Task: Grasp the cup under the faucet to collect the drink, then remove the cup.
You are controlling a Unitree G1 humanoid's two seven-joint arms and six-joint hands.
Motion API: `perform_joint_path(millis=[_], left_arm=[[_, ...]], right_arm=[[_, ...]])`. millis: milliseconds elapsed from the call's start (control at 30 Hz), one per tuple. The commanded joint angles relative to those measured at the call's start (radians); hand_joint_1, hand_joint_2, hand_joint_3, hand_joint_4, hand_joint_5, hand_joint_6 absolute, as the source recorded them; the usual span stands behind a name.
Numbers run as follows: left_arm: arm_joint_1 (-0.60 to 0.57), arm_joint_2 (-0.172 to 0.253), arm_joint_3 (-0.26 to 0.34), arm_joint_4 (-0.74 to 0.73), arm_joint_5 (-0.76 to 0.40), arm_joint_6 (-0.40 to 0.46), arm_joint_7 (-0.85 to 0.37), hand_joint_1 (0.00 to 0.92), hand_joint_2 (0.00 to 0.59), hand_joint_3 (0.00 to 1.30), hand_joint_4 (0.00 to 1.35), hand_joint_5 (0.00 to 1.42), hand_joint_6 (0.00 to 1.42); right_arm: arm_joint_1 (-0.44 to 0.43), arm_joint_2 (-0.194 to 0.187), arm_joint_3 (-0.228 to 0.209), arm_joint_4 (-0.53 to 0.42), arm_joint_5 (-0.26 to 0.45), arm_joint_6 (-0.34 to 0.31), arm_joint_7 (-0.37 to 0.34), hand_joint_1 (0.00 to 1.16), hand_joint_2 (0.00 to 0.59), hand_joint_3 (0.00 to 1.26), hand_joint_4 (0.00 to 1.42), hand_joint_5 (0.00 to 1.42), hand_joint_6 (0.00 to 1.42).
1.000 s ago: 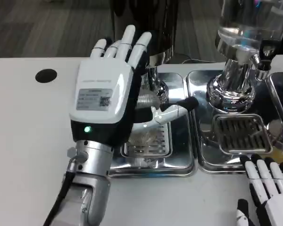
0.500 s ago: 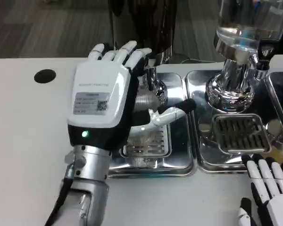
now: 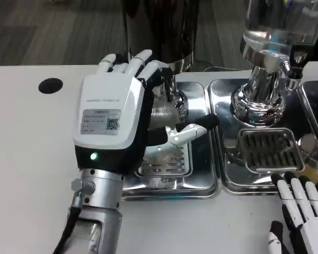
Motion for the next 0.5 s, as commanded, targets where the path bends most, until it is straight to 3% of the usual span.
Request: perform_joint_path(millis=[33, 500], left_arm=[[0.041, -0.002, -0.001, 0.027, -0.007, 0.005, -0.001, 0.0, 0.07, 0.51, 0.33, 0.51, 0.26], [0.078, -0.003, 0.007, 0.048, -0.031, -0.008, 0.045, 0.0, 0.071, 0.52, 0.31, 0.51, 0.27]], right_arm=[[0.006, -0.002, -0.004, 0.009, 0.008, -0.007, -0.014, 0.0, 0.564, 0.03, 0.0, 0.0, 0.0], [0.005, 0.003, -0.001, 0.007, 0.01, -0.008, -0.01, 0.0, 0.564, 0.04, 0.0, 0.0, 0.0]])
